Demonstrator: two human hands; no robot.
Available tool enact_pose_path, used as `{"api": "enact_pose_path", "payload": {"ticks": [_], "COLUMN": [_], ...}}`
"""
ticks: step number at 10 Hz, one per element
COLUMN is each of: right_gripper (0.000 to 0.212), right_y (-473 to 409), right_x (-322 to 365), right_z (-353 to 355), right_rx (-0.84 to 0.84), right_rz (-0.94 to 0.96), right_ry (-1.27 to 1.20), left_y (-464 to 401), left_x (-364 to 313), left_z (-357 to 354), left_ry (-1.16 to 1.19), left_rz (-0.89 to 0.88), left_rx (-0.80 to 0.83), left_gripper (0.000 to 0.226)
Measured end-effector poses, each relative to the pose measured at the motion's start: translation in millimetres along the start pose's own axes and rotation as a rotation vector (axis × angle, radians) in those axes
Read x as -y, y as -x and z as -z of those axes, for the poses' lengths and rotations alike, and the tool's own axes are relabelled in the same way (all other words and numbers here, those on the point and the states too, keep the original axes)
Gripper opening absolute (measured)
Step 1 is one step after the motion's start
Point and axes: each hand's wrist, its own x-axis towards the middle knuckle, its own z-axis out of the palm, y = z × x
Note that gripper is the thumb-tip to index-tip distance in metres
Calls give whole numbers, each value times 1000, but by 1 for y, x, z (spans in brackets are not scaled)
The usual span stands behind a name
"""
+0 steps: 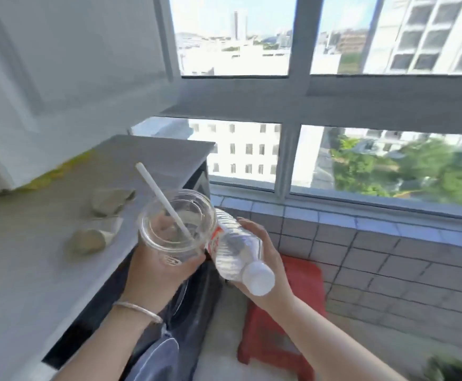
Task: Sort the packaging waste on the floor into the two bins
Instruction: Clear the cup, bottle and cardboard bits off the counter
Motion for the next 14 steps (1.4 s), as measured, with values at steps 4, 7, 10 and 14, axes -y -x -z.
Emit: {"api": "enact_pose_path", "payload": {"ticks": [4, 7, 10, 14], "right_gripper": [76, 76, 65, 70], "right_y": [241, 307, 344, 468], "right_x": [-79, -141, -276, -488], "right_z": [212, 277, 321, 354], "right_rx": [-432, -819, -1132, -1105], "right_rz": [-811, -1072, -1381, -1520], "right_ry": [178, 279, 166, 46], "left_y": [96, 141, 153, 244], "left_x": [-59, -77, -58, 102], "left_z": [-324, -495, -656, -858], "left_ry": [127, 214, 150, 39], "left_rz": [-89, 41, -131, 105], "left_rx": [656, 1047, 1327, 1334], "left_gripper": [87, 83, 46, 68]}}
